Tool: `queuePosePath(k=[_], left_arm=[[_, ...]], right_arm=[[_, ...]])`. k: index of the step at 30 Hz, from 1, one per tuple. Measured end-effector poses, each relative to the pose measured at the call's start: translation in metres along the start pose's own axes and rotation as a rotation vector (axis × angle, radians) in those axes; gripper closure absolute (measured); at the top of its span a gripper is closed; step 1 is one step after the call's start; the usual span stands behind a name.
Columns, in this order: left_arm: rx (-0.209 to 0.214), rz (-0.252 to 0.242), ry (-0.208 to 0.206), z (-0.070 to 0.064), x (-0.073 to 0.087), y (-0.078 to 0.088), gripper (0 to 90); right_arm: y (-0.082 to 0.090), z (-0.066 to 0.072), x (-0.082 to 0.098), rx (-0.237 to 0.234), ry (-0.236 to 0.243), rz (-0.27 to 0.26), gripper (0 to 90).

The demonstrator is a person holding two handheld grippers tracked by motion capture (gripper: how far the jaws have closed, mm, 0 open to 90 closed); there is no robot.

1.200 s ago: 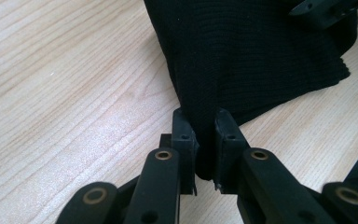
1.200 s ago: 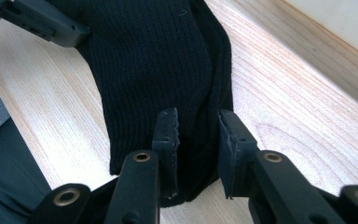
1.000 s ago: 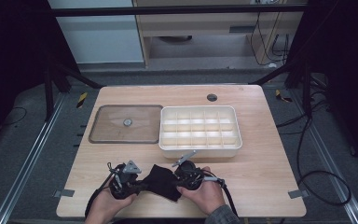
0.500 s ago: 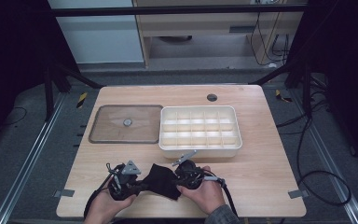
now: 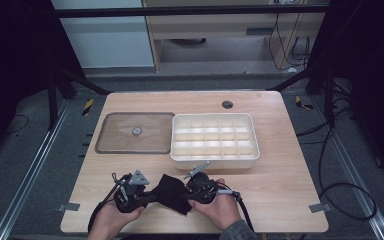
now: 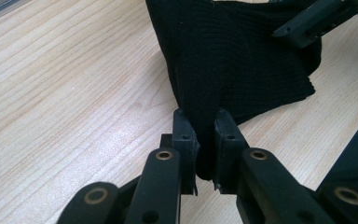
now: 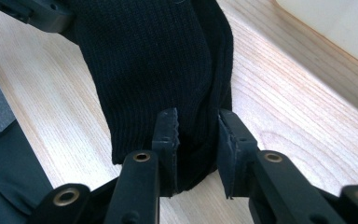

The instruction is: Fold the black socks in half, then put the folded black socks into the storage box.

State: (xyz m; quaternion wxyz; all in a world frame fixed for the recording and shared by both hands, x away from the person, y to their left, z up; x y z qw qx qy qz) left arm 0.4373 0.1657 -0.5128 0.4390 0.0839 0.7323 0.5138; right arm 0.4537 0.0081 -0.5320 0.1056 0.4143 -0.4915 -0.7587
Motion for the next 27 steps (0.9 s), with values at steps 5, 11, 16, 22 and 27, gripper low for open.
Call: queuePosePath(k=[5, 11, 16, 22, 27], left_arm=[[-0.009, -0.002, -0.011, 0.003, -0.004, 0.006, 81.5], [-0.010, -0.007, -0.020, 0.001, -0.006, 0.011, 81.5], [-0.007, -0.006, -0.030, -0.001, -0.008, 0.013, 81.6], [0.002, -0.014, -0.046, -0.008, -0.011, 0.015, 81.7], [0.012, -0.014, -0.059, -0.013, -0.014, 0.015, 81.8]], right_arm=[[-0.003, 0.003, -0.003, -0.006, 0.004, -0.004, 72.3], [-0.006, 0.005, -0.007, -0.006, -0.003, -0.005, 72.5], [-0.007, 0.006, -0.008, -0.010, -0.005, -0.003, 72.6], [-0.009, 0.005, -0.009, -0.016, -0.009, -0.006, 72.7], [-0.009, 0.005, -0.010, -0.016, -0.016, -0.004, 72.7]])
Point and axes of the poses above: each handheld gripper's, and its own axes: y roughly backward along the jaws, x roughly out of its underside, z roughly to its left, the point moved 8 cm from there along -y, roughly forward along the jaws, and after that the axes turned 1 degree about z, right-handed, at the moved point
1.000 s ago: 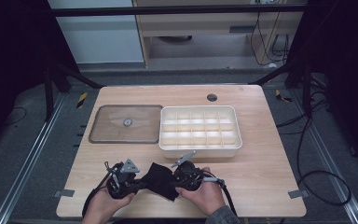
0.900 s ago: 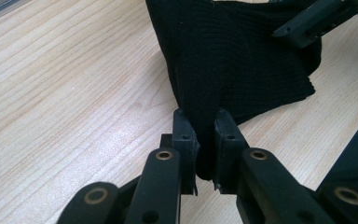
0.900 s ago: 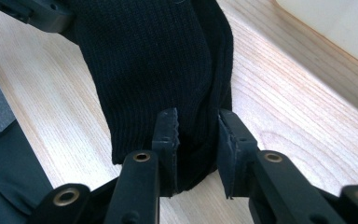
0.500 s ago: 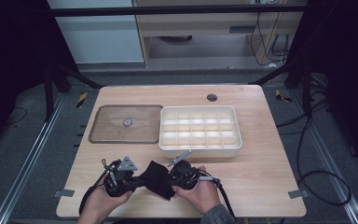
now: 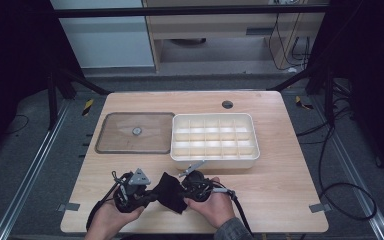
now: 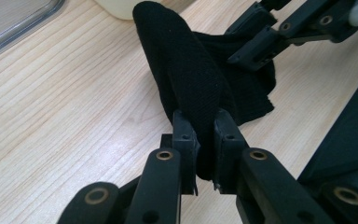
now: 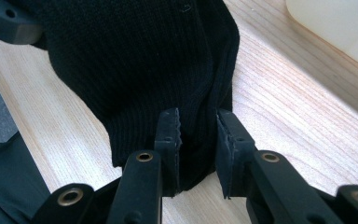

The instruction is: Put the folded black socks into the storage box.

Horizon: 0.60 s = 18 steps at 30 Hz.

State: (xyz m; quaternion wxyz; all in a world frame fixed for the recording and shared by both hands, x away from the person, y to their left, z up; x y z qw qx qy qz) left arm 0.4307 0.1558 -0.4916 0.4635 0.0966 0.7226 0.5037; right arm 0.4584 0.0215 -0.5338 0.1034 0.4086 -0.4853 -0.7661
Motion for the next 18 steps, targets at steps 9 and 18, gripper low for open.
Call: queuePosePath(k=[9, 18], left_arm=[[0.007, -0.002, -0.013, -0.0031, -0.0046, 0.0019, 81.9], [0.010, -0.002, -0.016, -0.0023, -0.0023, 0.0053, 81.9]], right_arm=[[-0.0004, -0.0019, -0.0001, -0.008, -0.004, 0.003, 73.5], [-0.0021, -0.0029, -0.0006, -0.005, -0.009, 0.009, 73.8]])
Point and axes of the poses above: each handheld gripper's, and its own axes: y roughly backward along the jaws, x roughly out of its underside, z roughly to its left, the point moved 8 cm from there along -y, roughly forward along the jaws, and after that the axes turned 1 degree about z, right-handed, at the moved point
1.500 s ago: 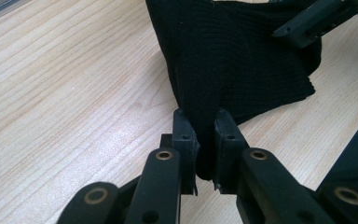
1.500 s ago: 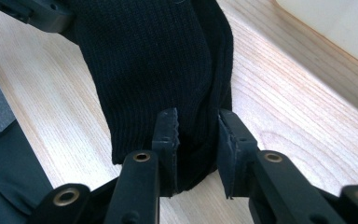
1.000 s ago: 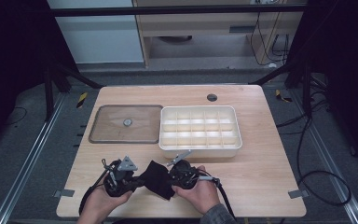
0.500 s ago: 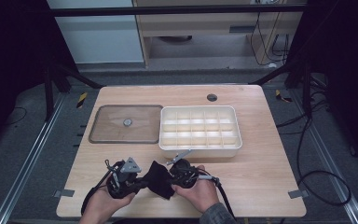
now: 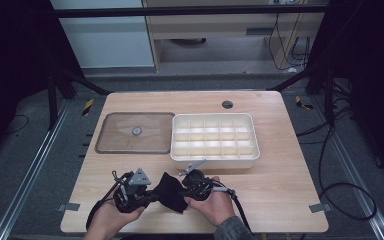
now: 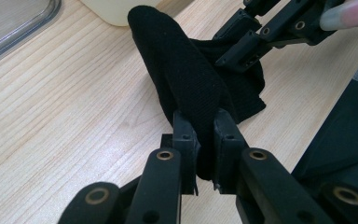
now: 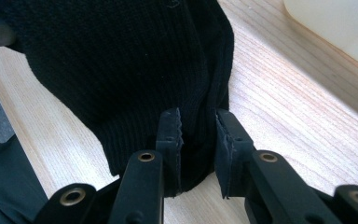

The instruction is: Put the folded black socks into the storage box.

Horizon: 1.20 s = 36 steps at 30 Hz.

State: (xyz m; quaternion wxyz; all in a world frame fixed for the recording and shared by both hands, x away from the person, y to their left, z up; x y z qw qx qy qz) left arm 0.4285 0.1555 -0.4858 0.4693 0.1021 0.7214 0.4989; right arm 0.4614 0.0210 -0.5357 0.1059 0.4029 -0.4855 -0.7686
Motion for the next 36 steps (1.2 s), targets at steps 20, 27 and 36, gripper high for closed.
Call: queuePosePath(k=[20, 27, 36], left_arm=[[0.004, -0.023, -0.004, -0.002, 0.002, 0.010, 82.1], [0.023, -0.016, -0.042, -0.017, -0.005, 0.003, 82.1], [0.034, 0.013, -0.080, -0.030, -0.011, -0.009, 82.1]], right_arm=[[-0.007, 0.003, -0.006, -0.014, -0.003, -0.013, 74.2], [-0.008, 0.003, -0.006, -0.022, -0.005, -0.020, 74.0], [0.001, -0.001, -0.006, -0.032, 0.014, -0.079, 68.7]])
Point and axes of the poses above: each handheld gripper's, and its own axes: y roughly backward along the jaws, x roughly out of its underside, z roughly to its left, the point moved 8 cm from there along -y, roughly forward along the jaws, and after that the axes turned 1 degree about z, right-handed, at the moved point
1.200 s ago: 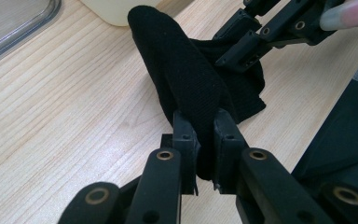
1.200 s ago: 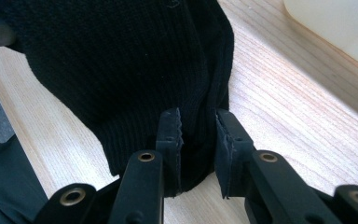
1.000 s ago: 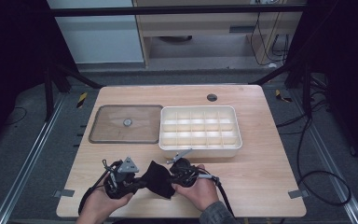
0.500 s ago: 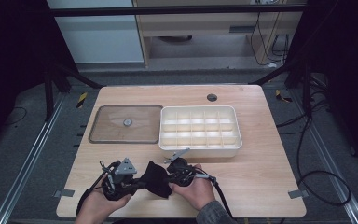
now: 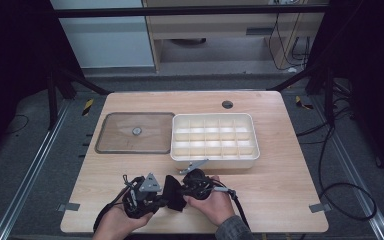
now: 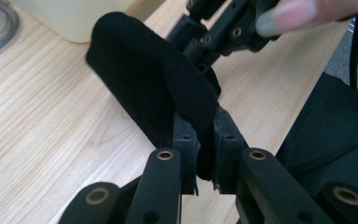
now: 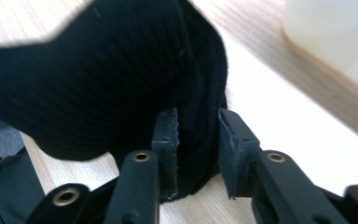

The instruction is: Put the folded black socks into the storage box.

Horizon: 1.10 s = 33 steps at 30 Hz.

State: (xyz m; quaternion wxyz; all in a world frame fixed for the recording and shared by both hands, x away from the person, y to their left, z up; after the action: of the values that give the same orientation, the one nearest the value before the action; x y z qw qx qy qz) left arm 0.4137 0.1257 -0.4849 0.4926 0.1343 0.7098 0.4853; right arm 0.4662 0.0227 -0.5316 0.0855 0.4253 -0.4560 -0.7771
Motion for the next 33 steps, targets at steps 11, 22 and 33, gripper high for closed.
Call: queuePosePath(k=[11, 22, 33], left_arm=[[-0.004, 0.009, -0.013, -0.002, -0.003, -0.004, 82.1], [-0.003, -0.017, 0.001, 0.000, -0.007, -0.001, 82.0], [0.061, -0.007, -0.035, -0.020, -0.015, -0.019, 82.0]], right_arm=[[0.022, -0.008, 0.007, 0.024, -0.005, -0.019, 57.6], [0.020, -0.006, 0.020, 0.022, 0.009, 0.017, 75.1], [0.014, -0.006, 0.022, -0.005, -0.011, 0.001, 76.9]])
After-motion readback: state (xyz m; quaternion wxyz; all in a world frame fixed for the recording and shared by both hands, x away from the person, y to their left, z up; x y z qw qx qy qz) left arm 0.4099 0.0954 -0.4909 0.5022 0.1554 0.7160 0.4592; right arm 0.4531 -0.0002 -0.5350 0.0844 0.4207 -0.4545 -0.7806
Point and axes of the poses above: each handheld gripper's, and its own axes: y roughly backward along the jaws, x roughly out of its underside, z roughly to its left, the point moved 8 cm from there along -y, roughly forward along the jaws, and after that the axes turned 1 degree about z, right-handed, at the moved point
